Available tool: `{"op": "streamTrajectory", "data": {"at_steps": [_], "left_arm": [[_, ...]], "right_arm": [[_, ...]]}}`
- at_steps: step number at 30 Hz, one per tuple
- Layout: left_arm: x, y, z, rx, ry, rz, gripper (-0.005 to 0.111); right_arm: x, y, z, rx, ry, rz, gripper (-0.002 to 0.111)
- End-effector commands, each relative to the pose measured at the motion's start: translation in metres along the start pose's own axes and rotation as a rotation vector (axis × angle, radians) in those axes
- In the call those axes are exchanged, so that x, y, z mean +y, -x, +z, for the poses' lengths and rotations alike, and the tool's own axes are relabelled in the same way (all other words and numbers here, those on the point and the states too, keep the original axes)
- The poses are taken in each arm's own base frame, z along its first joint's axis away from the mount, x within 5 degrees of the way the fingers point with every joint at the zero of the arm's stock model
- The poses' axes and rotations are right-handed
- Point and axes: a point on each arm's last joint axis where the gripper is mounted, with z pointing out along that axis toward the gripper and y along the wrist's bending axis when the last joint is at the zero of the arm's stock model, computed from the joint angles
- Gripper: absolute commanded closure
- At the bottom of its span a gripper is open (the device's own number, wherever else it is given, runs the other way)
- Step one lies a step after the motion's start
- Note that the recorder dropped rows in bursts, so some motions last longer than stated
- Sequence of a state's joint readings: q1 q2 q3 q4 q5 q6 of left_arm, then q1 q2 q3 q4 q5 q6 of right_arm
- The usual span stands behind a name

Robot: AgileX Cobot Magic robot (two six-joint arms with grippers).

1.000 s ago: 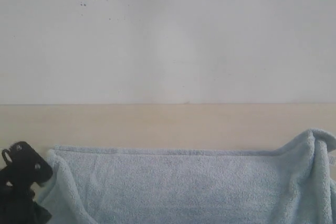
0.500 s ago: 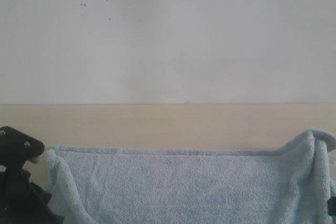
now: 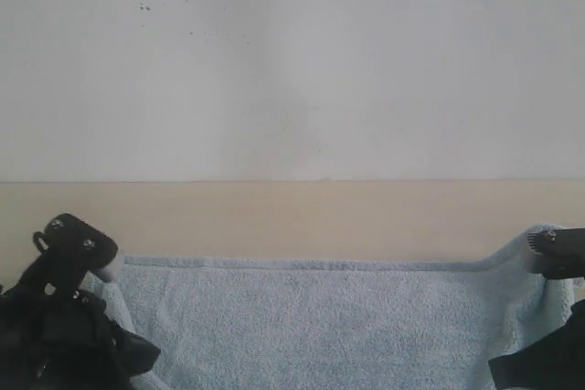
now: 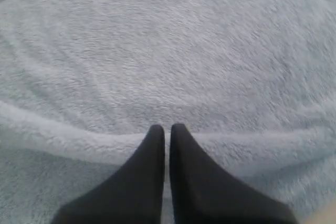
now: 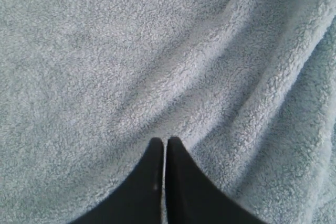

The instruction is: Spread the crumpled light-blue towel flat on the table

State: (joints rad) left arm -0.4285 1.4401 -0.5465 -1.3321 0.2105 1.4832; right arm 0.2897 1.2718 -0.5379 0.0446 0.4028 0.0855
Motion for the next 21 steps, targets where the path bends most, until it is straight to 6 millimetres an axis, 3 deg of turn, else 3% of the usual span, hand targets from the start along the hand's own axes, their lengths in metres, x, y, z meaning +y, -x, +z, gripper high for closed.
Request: {"op": "streamTrajectory", "data": {"at_steps": [1, 2, 4, 8, 10, 12, 18, 21], "left_arm": [[-0.019, -0.001, -0.001, 0.109, -0.148, 0.372, 0.103], [-0.02, -0.003, -0.002, 0.143, -0.17, 0.447, 0.103], [-0.019, -0.005, -0.001, 0.172, -0.141, 0.402, 0.103], [-0.001, 0.008, -0.002, 0.099, 0.021, -0.277, 0.103], [0.007, 0.005, -0.002, 0.113, 0.045, -0.42, 0.103], [0.015, -0.004, 0.001, 0.188, 0.035, -0.427, 0.103], [0.021, -0.035, 0.006, 0.587, -0.048, -0.196, 0.103], [0.028, -0.04, 0.007, 0.669, 0.006, -0.132, 0.103]], "right_arm": [[0.0, 0.002, 0.0, -0.019, 0.002, -0.011, 0.107], [0.0, 0.002, 0.0, -0.019, 0.002, -0.011, 0.107], [0.0, 0.002, 0.0, -0.019, 0.002, -0.011, 0.107], [0.0, 0.002, 0.0, -0.019, 0.002, -0.011, 0.107], [0.001, 0.002, 0.0, -0.019, 0.003, -0.009, 0.107], [0.001, 0.002, 0.0, -0.019, 0.003, -0.006, 0.107], [0.001, 0.003, 0.0, -0.023, 0.009, 0.009, 0.107], [0.002, 0.003, 0.0, -0.022, 0.015, 0.023, 0.107]]}}
